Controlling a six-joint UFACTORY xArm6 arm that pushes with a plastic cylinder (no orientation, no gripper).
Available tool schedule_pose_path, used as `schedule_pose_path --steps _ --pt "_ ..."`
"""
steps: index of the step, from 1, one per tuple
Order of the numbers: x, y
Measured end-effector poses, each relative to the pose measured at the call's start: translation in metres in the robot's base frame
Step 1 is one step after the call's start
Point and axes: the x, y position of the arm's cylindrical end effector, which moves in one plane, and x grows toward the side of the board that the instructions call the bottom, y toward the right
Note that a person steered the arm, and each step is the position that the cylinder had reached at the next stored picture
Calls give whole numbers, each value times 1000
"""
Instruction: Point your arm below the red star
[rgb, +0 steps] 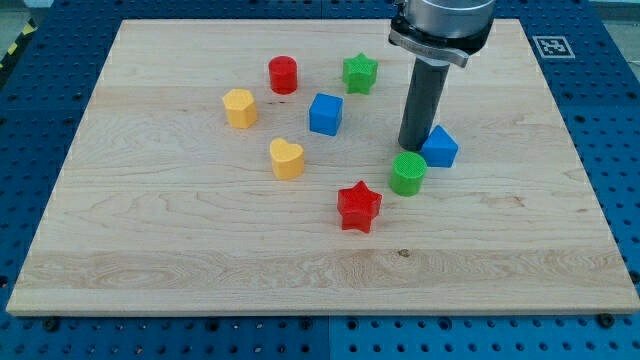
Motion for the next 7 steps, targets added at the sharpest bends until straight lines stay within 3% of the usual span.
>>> schedule_pose_path --steps 2,3,4,5,6,7 --pt "-26 -16" --pt "-42 39" --pt "-27 104" --pt "53 98" --pt "105 55" --pt "128 -33"
